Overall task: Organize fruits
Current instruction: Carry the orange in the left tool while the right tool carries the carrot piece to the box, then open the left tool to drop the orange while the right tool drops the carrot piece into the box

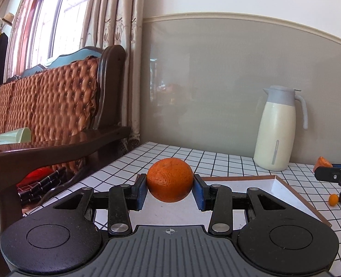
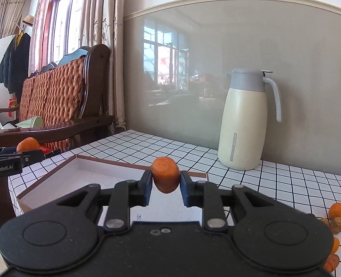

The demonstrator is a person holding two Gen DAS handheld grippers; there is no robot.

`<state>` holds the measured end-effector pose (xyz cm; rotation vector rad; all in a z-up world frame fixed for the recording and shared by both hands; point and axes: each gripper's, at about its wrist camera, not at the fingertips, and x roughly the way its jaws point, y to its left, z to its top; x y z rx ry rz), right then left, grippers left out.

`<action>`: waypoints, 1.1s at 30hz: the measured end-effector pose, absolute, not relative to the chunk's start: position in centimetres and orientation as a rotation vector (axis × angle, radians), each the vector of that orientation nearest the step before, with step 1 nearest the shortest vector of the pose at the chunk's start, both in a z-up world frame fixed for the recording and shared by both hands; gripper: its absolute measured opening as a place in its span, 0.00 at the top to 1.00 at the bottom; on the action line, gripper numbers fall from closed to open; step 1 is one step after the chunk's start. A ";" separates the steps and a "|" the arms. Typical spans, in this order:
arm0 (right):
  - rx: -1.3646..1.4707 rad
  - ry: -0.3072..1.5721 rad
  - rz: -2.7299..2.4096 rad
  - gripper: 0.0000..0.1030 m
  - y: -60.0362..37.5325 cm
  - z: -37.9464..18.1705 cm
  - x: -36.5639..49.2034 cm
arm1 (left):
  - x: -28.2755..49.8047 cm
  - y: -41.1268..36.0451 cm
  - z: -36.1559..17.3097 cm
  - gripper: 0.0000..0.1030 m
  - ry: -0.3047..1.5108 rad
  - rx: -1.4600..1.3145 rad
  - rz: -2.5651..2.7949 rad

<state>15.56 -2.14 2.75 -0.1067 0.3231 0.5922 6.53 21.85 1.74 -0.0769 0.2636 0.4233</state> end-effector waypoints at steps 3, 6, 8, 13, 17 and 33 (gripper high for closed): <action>-0.091 0.329 0.581 0.83 -1.9 2.7 16.8 | 7.2 22.6 1.6 0.59 0.270 -0.096 0.434; -0.079 0.344 0.577 0.83 -1.4 2.5 18.0 | 7.8 23.2 1.7 0.59 0.268 -0.114 0.442; -0.077 0.358 0.580 0.83 -1.1 2.2 18.7 | 8.4 23.5 1.7 0.59 0.269 -0.118 0.446; -0.085 0.377 0.587 0.83 -0.2 1.6 19.5 | 9.7 24.3 1.2 0.59 0.299 -0.118 0.447; -0.070 0.393 0.585 0.83 0.2 1.5 20.6 | 10.5 24.8 0.9 0.59 0.321 -0.115 0.447; -0.092 0.469 0.568 0.83 1.5 0.4 24.7 | 12.7 26.5 0.6 0.59 0.361 -0.108 0.468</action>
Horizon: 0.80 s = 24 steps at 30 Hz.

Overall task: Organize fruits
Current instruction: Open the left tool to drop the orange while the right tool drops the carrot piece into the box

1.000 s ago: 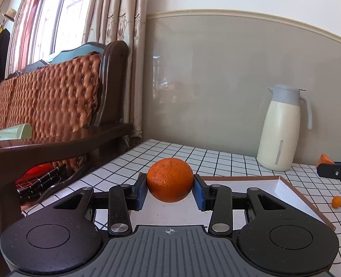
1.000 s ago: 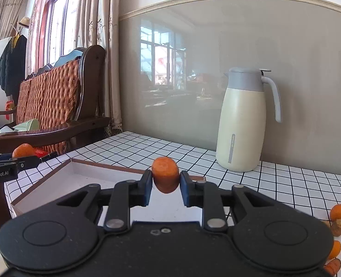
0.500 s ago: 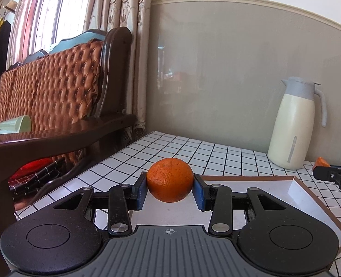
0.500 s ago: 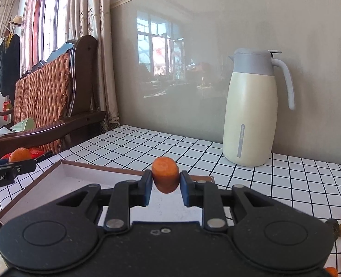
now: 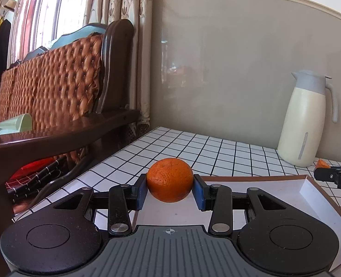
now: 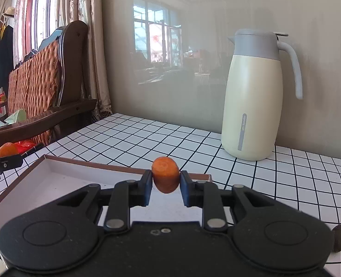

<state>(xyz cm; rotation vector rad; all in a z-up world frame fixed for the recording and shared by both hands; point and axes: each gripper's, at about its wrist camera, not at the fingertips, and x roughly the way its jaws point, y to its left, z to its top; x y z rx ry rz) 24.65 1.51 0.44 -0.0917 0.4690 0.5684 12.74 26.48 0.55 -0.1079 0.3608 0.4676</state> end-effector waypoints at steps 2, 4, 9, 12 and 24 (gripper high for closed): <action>-0.093 0.477 0.567 0.83 1.6 0.3 25.1 | 12.9 26.8 0.4 0.59 0.371 -0.109 0.478; -0.087 0.487 0.569 0.83 1.7 0.2 25.5 | 13.1 27.0 0.1 0.59 0.384 -0.109 0.486; -0.100 0.508 0.579 0.24 2.2 0.2 26.4 | 13.2 27.1 -0.5 0.37 0.391 -0.099 0.511; -0.093 0.419 0.533 0.06 1.8 0.4 25.6 | 12.7 26.5 -0.4 0.00 0.341 -0.054 0.546; -0.072 0.439 0.535 0.06 1.5 0.2 26.1 | 12.4 26.8 -0.4 0.00 0.346 -0.063 0.542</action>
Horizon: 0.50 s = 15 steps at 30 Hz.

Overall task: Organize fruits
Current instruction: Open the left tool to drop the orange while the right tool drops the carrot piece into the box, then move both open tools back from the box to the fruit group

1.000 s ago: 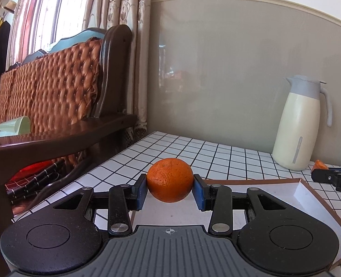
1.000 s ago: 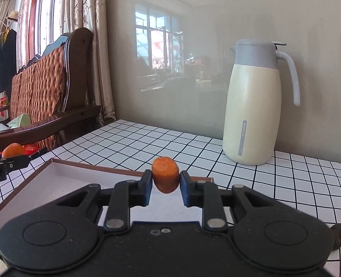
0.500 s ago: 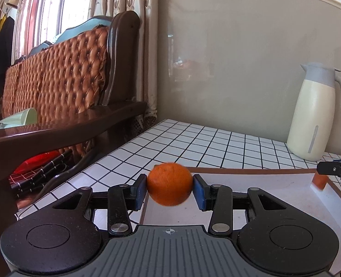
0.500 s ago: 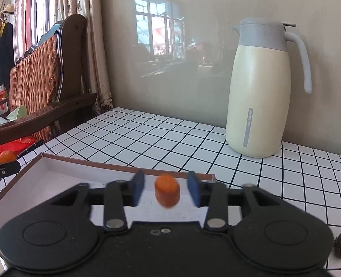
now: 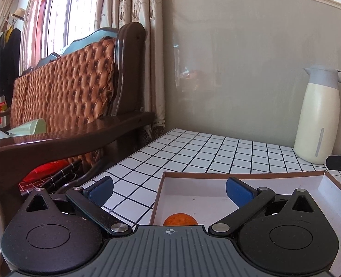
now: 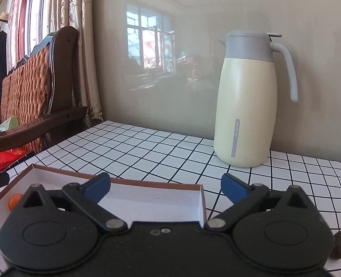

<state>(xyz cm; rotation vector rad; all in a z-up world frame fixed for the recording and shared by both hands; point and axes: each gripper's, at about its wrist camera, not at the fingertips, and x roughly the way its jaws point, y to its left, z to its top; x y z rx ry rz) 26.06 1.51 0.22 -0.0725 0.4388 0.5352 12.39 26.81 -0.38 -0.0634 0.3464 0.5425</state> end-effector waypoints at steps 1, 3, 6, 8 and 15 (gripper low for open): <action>-0.073 0.441 0.537 0.06 1.5 0.2 26.1 | 12.4 26.8 -0.4 0.00 0.348 -0.062 0.542; -0.075 0.440 0.537 0.06 1.6 0.2 26.0 | 12.4 26.8 -0.4 0.00 0.351 -0.059 0.539; -0.078 0.435 0.532 0.06 1.5 0.3 25.8 | 12.3 26.7 -0.4 0.00 0.354 -0.056 0.533; -0.084 0.424 0.527 0.06 1.5 0.4 25.6 | 12.3 26.5 -0.4 0.00 0.353 -0.055 0.532; -0.081 0.423 0.541 0.06 1.4 0.6 25.2 | 12.1 26.3 -0.4 0.00 0.358 -0.055 0.529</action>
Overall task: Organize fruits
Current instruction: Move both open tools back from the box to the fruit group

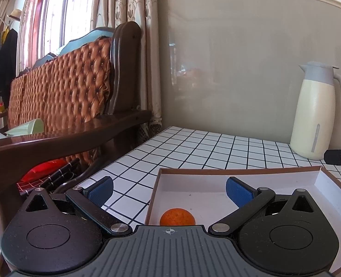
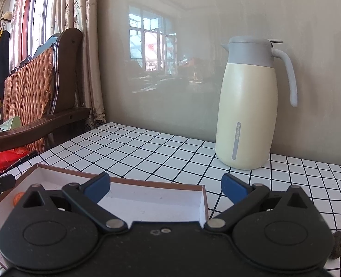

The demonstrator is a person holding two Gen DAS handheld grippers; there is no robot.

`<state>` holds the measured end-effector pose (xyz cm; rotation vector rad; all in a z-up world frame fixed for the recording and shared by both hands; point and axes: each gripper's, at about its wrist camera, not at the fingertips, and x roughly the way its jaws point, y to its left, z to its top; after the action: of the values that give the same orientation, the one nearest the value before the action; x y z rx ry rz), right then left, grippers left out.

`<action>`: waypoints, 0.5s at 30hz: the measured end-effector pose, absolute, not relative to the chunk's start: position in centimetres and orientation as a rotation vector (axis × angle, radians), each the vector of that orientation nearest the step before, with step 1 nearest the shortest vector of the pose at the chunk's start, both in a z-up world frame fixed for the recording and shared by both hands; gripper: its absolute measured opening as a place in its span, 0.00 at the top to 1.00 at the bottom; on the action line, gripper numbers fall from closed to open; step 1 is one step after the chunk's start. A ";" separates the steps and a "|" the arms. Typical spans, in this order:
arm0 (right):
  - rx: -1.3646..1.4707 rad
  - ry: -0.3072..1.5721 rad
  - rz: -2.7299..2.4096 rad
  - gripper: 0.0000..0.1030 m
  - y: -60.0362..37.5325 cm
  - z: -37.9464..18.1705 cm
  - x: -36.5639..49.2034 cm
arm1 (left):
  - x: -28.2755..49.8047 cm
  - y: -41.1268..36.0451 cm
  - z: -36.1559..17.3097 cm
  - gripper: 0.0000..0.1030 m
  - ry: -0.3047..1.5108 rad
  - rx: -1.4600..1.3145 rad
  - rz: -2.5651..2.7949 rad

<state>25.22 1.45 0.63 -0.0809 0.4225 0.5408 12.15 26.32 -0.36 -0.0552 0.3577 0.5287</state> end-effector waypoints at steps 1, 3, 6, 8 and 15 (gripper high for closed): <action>-0.082 0.423 0.541 0.06 1.4 0.6 25.2 | 12.1 26.2 -0.3 0.00 0.357 -0.054 0.528; -0.082 0.423 0.540 0.06 1.4 0.7 25.1 | 12.0 26.0 -0.3 0.00 0.355 -0.057 0.524; -0.078 0.420 0.539 0.06 1.3 0.7 25.1 | 11.8 25.5 0.0 0.00 0.346 -0.054 0.513; -0.072 0.417 0.537 0.06 1.1 0.8 24.9 | 11.6 24.9 0.1 0.00 0.342 -0.052 0.503; -0.049 0.402 0.527 0.06 -0.5 1.4 23.2 | 10.3 22.6 0.9 0.00 0.325 -0.039 0.462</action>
<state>23.20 -0.54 1.43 -0.0487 0.4016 0.5273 10.35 22.65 0.92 -0.0393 0.3254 0.4619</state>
